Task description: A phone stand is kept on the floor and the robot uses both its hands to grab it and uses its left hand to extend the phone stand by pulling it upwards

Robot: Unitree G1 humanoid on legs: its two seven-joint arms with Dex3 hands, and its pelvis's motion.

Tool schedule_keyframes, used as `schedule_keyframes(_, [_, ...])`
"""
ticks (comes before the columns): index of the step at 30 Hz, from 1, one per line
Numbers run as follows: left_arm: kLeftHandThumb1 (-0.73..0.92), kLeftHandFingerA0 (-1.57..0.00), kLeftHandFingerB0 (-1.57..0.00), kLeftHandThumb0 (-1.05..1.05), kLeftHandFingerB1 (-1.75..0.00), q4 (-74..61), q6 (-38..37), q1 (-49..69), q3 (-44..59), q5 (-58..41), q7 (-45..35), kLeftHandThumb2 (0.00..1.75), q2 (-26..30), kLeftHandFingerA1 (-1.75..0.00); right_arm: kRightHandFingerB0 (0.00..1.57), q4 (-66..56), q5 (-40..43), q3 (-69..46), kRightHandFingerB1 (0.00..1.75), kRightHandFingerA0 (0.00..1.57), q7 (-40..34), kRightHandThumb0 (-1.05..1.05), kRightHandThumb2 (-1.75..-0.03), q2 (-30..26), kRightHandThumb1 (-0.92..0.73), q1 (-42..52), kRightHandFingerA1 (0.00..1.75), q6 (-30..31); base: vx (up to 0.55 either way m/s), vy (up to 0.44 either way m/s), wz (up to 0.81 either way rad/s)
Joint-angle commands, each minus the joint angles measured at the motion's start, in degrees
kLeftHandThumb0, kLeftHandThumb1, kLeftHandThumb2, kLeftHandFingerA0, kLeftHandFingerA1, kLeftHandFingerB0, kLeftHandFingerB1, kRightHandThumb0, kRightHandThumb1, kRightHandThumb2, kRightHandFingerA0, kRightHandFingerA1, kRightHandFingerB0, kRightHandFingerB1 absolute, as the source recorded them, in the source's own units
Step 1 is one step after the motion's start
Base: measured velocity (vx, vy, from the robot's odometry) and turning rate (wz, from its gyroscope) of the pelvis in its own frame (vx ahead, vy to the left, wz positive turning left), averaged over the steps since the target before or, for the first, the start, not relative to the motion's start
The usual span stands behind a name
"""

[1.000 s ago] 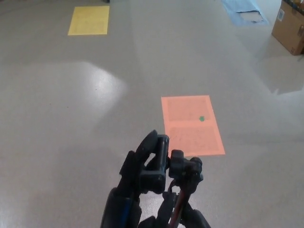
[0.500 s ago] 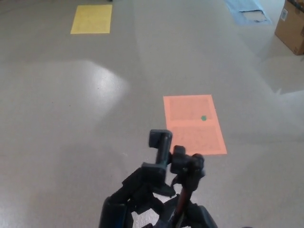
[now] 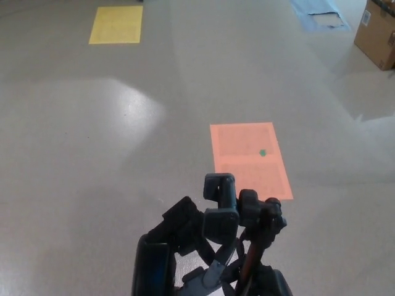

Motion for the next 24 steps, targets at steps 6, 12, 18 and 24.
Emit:
schedule_keyframes(6, [0.44,-0.74,-0.75,-0.44,-0.83,-5.38,11.75,0.66,-4.54,-0.82,0.07,0.87,-4.07,-0.94,0.57,-0.15,-0.77,1.34,1.18,0.59,-1.19,-0.4,-0.67,1.3,-0.88,1.01,1.42,2.02,0.0,0.0,0.0])
schedule_keyframes(12, [0.21,0.0,-0.01,-0.35,-0.49,-6.76,17.06,-0.23,-5.8,1.49,-2.55,0.84,-0.48,-0.49,0.44,-0.5,-0.92,1.89,1.05,0.42,-1.45,-0.47,-0.69,1.62,-0.92,0.45,1.22,3.03,0.0,0.0,0.0])
schedule_keyframes(18, [0.4,-0.11,-0.04,-0.64,-0.26,-5.63,16.4,-0.51,-5.83,2.54,-1.73,0.79,0.06,-0.15,0.38,-0.56,-0.08,1.54,1.01,0.33,-0.95,-0.47,-0.68,1.72,-0.92,0.35,1.14,3.67,0.0,0.0,0.0])
schedule_keyframes(24, [0.42,-0.07,-0.02,-0.67,-0.27,-4.32,15.92,-0.3,-5.55,1.85,-1.91,0.8,0.05,-0.14,0.39,-0.63,0.66,1.43,1.03,0.36,-0.41,-0.48,-0.68,1.71,-0.92,0.56,1.16,3.06,0.0,0.0,0.0])
